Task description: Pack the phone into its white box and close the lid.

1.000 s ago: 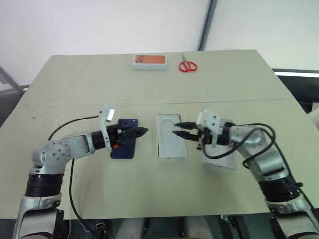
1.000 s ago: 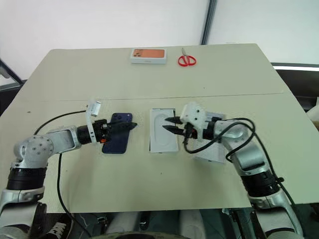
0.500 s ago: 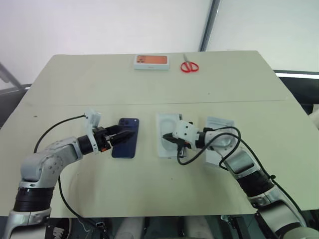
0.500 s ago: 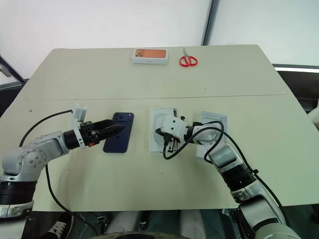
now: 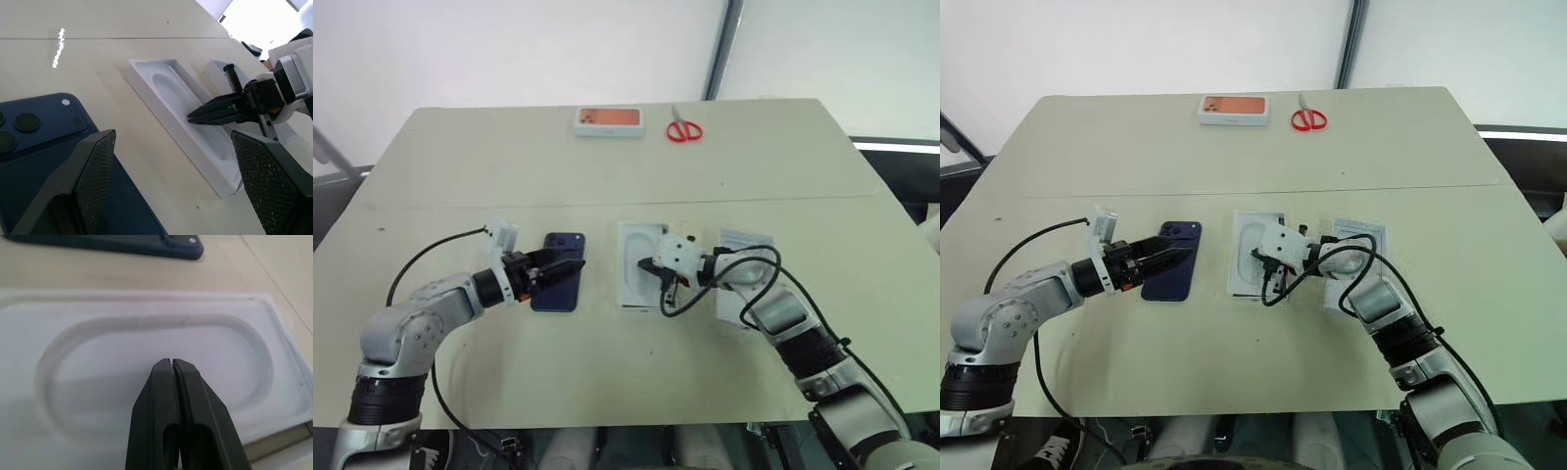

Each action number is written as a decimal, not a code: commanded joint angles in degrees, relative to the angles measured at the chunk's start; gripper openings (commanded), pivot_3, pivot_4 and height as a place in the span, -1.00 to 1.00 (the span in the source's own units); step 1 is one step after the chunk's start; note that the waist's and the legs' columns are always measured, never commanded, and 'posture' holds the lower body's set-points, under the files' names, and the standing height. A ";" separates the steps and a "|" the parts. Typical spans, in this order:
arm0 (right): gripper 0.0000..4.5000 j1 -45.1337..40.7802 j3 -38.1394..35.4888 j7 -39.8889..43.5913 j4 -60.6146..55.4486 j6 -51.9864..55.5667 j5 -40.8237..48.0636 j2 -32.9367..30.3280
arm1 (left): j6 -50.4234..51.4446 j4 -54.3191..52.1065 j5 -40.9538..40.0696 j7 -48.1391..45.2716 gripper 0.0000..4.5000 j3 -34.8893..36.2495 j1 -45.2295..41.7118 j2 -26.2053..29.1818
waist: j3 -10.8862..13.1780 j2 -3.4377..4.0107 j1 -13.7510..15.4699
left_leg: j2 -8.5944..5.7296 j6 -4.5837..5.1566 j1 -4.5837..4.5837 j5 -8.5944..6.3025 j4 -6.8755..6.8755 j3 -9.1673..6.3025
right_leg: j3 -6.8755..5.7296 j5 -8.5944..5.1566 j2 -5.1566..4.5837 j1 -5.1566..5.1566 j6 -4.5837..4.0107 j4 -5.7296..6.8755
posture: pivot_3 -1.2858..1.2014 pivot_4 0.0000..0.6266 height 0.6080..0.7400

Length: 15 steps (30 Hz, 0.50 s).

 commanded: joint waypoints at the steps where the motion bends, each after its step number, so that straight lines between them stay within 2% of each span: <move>1: -0.96 -0.29 -0.68 1.09 -2.66 -0.64 -0.65 -1.41 | 0.17 -0.07 -0.25 0.00 0.78 0.95 -1.38 -0.36 | 0.00 0.00 -0.06 | 0.01 0.00 0.00 0.00 -0.01 0.00 | 0.00 0.00 0.01 -0.01 0.00 0.00 | 0.03 -0.52 1.00; 15: -0.96 -2.24 -1.63 1.00 -6.15 2.74 0.54 1.07 | 0.78 0.51 0.78 -0.21 0.78 0.90 -2.70 -1.64 | 0.00 0.00 -0.10 | 0.02 -0.01 0.00 0.00 -0.01 0.01 | 0.01 0.00 0.02 -0.02 0.00 0.00 | 0.03 -0.52 1.00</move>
